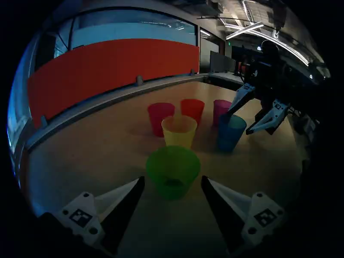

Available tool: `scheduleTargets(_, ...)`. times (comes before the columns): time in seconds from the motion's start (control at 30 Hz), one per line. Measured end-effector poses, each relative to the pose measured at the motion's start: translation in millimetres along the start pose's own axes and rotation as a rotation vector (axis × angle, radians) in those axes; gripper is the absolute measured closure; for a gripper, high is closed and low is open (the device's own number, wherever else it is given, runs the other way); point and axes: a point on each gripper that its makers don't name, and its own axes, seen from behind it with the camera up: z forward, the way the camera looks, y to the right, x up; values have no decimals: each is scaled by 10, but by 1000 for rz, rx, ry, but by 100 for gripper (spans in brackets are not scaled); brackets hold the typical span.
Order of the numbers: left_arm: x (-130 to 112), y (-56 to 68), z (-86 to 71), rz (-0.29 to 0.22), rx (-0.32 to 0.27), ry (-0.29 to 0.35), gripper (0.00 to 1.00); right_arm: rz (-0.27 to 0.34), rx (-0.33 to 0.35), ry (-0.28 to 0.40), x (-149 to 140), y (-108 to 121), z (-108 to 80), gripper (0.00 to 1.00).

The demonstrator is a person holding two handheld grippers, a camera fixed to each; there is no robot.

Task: Pour water

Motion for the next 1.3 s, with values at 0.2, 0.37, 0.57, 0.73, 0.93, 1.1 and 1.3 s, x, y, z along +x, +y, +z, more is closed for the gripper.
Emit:
scheduleTargets(0.2, 10, 0, 77, 3, -7, -3, 2, -8, 6, -5, 9, -1, 97, 0)
scheduleTargets(0.37, 37, 12, 134, 6, -16, -3, 3, -11, 10, -5, 28, 7, 157, 0)
scheduleTargets(0.57, 96, 40, 190, 7, -31, 1, 2, -5, 14, -1, 51, 15, 215, 0)
scheduleTargets(0.73, 120, 66, 218, 9, -38, 1, 2, -7, 15, 0, 54, 25, 253, 0)
scheduleTargets(0.93, 122, 61, 235, 9, -33, 2, 3, -10, 17, -1, 48, 34, 271, 0)
scheduleTargets(1.1, 128, 50, 244, 6, -29, 1, 10, -13, 17, -3, 43, 36, 269, 0)
scheduleTargets(1.3, 129, 46, 235, 10, -25, 4, 11, -13, 12, -8, 28, 51, 268, 1)
